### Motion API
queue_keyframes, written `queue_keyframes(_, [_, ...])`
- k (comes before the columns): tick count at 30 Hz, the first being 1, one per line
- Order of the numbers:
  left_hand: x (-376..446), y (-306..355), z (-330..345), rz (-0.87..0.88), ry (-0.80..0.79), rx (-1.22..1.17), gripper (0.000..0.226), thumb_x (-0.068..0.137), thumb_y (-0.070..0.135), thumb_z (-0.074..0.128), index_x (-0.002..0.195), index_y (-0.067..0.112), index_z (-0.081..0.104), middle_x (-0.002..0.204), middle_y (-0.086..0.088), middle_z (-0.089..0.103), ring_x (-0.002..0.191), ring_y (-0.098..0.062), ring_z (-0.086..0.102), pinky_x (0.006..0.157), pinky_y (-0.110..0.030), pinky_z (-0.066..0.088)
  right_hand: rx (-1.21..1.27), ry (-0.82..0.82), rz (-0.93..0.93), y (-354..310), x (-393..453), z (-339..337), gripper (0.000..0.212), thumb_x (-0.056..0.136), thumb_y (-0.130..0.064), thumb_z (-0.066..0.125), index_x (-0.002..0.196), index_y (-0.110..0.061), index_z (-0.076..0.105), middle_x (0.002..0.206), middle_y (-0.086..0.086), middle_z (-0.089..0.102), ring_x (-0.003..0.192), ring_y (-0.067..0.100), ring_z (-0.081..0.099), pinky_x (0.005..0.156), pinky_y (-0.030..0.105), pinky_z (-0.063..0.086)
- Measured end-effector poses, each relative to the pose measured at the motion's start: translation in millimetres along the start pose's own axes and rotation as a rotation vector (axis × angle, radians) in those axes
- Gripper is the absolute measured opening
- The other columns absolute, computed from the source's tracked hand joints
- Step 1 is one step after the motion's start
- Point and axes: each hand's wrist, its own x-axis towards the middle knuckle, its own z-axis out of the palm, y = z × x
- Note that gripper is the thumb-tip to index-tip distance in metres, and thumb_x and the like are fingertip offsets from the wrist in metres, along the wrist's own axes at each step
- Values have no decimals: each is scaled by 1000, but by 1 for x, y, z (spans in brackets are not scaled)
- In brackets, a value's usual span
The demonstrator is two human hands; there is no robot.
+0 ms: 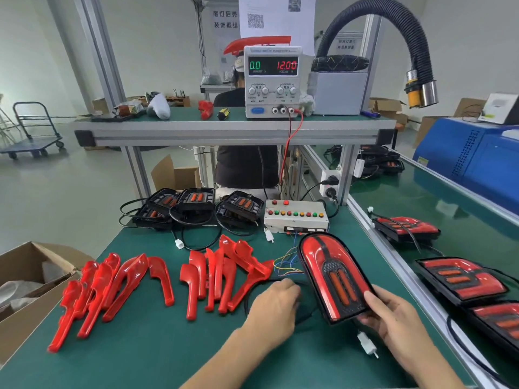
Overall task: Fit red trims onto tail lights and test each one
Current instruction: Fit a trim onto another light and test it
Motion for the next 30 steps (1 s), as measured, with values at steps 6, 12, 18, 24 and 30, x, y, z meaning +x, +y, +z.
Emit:
queue_keyframes(6, [29,6,4,-36,-149,260,35,96,12,56,131,12,48,131,-8,48,115,-36,58,90,-47,50,28,17,16,-5,-3,-11,31,84,-17,66,111,-5,77,101,22,76,69,17,69,53,22,56])
queue_keyframes(12, [44,17,0,-65,-237,439,33,95,7,60,127,11,53,128,-14,55,116,-37,62,87,-45,51,57,139,25,3,-3,-13,22,94,-12,62,109,-3,75,94,21,75,58,14,62,50,20,54])
queue_keyframes(18, [3,11,-21,-280,-229,221,16,93,18,53,105,11,61,114,-15,66,108,-36,63,85,-40,49,-67,355,-3,3,-3,-17,15,99,-14,63,98,-6,76,76,8,77,55,13,66,49,19,55])
queue_keyframes(24, [-59,-3,-39,-483,-151,-602,9,87,19,65,88,15,58,58,8,58,39,-9,53,38,-19,38,-77,430,25,2,-3,-7,10,97,-13,66,91,-9,73,67,4,75,50,14,67,46,19,54])
queue_keyframes(30, [-68,-1,-29,-552,4,-678,6,92,9,58,95,14,59,48,7,55,35,-15,51,39,-21,39,133,519,72,-4,3,6,13,99,-9,62,92,-2,71,63,8,69,43,11,61,40,17,49])
